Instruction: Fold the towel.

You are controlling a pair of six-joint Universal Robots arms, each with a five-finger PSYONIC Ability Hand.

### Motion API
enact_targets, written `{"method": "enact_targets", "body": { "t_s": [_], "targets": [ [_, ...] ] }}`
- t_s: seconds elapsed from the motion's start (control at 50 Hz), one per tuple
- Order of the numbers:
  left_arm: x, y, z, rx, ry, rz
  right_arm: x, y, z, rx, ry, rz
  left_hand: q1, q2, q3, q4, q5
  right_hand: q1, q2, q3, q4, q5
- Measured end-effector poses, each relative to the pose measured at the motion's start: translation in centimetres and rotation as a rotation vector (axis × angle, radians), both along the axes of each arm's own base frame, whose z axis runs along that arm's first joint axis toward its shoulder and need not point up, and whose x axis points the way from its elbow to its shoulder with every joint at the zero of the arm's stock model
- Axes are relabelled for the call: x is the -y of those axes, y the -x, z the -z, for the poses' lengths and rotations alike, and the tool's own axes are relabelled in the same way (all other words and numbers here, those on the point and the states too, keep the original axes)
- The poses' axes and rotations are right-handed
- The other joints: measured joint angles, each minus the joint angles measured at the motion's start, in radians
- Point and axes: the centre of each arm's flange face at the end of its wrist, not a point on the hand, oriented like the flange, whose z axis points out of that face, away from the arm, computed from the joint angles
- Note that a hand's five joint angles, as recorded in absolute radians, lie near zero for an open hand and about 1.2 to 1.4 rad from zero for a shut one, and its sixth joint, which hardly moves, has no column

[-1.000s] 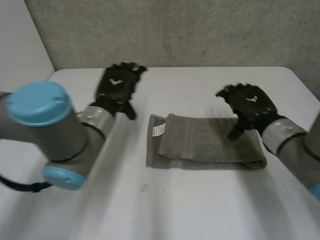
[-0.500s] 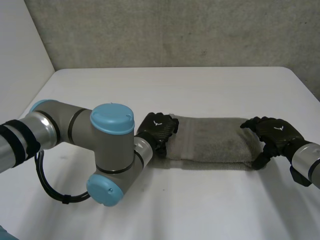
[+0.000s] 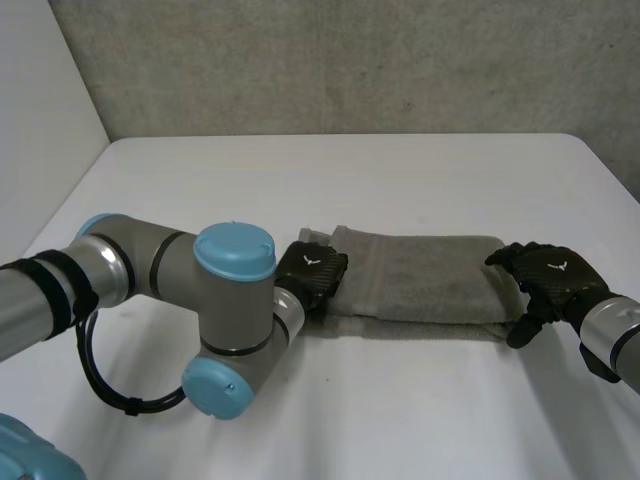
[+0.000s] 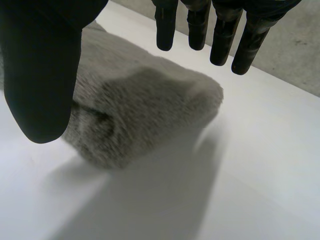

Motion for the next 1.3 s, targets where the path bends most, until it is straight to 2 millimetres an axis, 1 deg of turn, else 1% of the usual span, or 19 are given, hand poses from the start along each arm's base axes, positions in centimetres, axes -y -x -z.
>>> {"method": "enact_targets", "body": {
  "t_s": [0.18, 0.28, 0.42, 0.58, 0.62, 0.68, 0.7, 0.74, 0.76, 0.8, 0.86, 0.88, 1.0, 1.04, 1.14, 1.2, 1.22, 1.26, 1.3],
  "targets": [
    [-0.9, -1.3, -1.8, 0.010, 0.016, -0.047, -0.5, 0.4, 0.6, -0.095, 0.004, 0.009, 0.012, 0.017, 0.019, 0.019, 0.016, 0.005, 0.010, 0.014, 0.008, 0.009],
    [-2.1, -2.2, -2.4, 0.015, 0.014, -0.045, -0.8, 0.4, 1.0, -0.124, 0.003, -0.004, 0.012, 0.017, 0.019, 0.021, 0.016, 0.120, 0.142, 0.168, 0.147, 0.137],
    [-3.4, -2.6, -1.4, 0.036, 0.025, -0.022, -0.7, 0.3, 1.1, -0.128, 0.019, -0.009, 0.012, 0.019, 0.019, 0.021, 0.016, 0.167, 0.185, 0.220, 0.200, 0.184],
    [-3.5, -2.6, -0.1, 0.073, 0.060, -0.004, -0.8, 0.0, 1.1, -0.095, 0.018, -0.003, 0.008, -0.054, -0.055, -0.054, -0.026, 0.167, 0.185, 0.219, 0.200, 0.185],
    [-3.4, -2.5, 0.2, 0.083, 0.072, 0.002, -0.8, -0.3, 1.1, -0.062, 0.012, 0.002, -0.129, -0.169, -0.169, -0.170, -0.145, 0.173, 0.200, 0.234, 0.215, 0.199],
    [-3.4, -2.5, 0.2, 0.086, 0.078, 0.003, -0.9, -0.5, 1.2, -0.035, 0.007, 0.006, -0.180, -0.229, -0.229, -0.227, -0.208, 0.173, 0.200, 0.234, 0.215, 0.199],
    [-3.3, -2.5, 0.1, 0.085, 0.080, 0.003, -0.9, -0.7, 1.3, -0.021, 0.004, 0.007, -0.204, -0.259, -0.259, -0.261, -0.237, 0.269, 0.323, 0.343, 0.322, 0.298],
    [-3.3, -2.5, 0.1, 0.085, 0.081, 0.002, -0.9, -0.8, 1.4, -0.008, 0.001, 0.008, -0.227, -0.279, -0.279, -0.278, -0.258, 0.295, 0.357, 0.372, 0.350, 0.324],
    [-3.3, -2.5, 0.0, 0.085, 0.083, 0.001, -0.8, -1.0, 1.7, 0.001, -0.003, 0.006, -0.282, -0.330, -0.331, -0.332, -0.312, 0.444, 0.516, 0.533, 0.511, 0.474],
    [-3.4, -2.5, -0.1, 0.084, 0.084, -0.001, -0.8, -1.2, 1.9, 0.007, -0.005, 0.004, -0.282, -0.330, -0.331, -0.332, -0.312, 0.595, 0.749, 0.760, 0.725, 0.681],
    [-3.4, -2.6, -0.3, 0.085, 0.085, -0.009, -0.5, -1.4, 2.1, 0.009, 0.001, -0.001, -0.355, -0.410, -0.410, -0.413, -0.394, 0.622, 0.792, 0.789, 0.770, 0.725],
    [-3.4, -2.7, -0.4, 0.086, 0.087, -0.014, -0.4, -1.4, 2.2, 0.008, 0.007, -0.003, -0.355, -0.410, -0.410, -0.413, -0.394, 0.713, 0.934, 0.963, 0.945, 0.892],
    [-3.3, -3.8, -2.7, 0.070, 0.117, -0.073, 1.1, -2.0, 1.0, -0.077, 0.127, -0.038, -0.645, -0.697, -0.697, -0.701, -0.683, 0.715, 0.934, 0.970, 0.958, 0.911],
    [-3.1, -4.3, -3.7, 0.057, 0.131, -0.095, 1.4, -2.7, 0.3, -0.137, 0.187, -0.071, -0.669, -0.725, -0.726, -0.727, -0.709, 0.726, 0.934, 0.970, 0.958, 0.913],
    [-2.4, -6.1, -6.2, 0.025, 0.161, -0.159, 0.8, -6.1, -1.4, -0.284, 0.343, -0.195, -0.692, -0.749, -0.749, -0.752, -0.734, 0.729, 0.934, 0.970, 0.958, 0.918],
    [-1.8, -7.5, -7.5, 0.005, 0.175, -0.202, -0.6, -9.2, -2.3, -0.358, 0.449, -0.296, -0.697, -0.754, -0.754, -0.757, -0.740, 0.729, 0.934, 0.970, 0.961, 0.922],
    [-1.6, -8.0, -7.9, -0.004, 0.179, -0.219, -1.6, -11.1, -2.6, -0.383, 0.500, -0.357, -0.697, -0.755, -0.754, -0.759, -0.742, 0.729, 0.934, 0.970, 0.961, 0.924],
    [-1.3, -8.5, -8.3, -0.013, 0.182, -0.238, -2.6, -12.8, -2.7, -0.399, 0.540, -0.413, -0.699, -0.757, -0.758, -0.761, -0.743, 0.729, 0.934, 0.970, 0.961, 0.925],
    [-0.9, -9.3, -8.8, -0.029, 0.181, -0.265, -4.7, -15.6, -2.3, -0.410, 0.590, -0.515, -0.706, -0.761, -0.762, -0.764, -0.747, 0.729, 0.934, 0.970, 0.961, 0.927]
  ]
}}
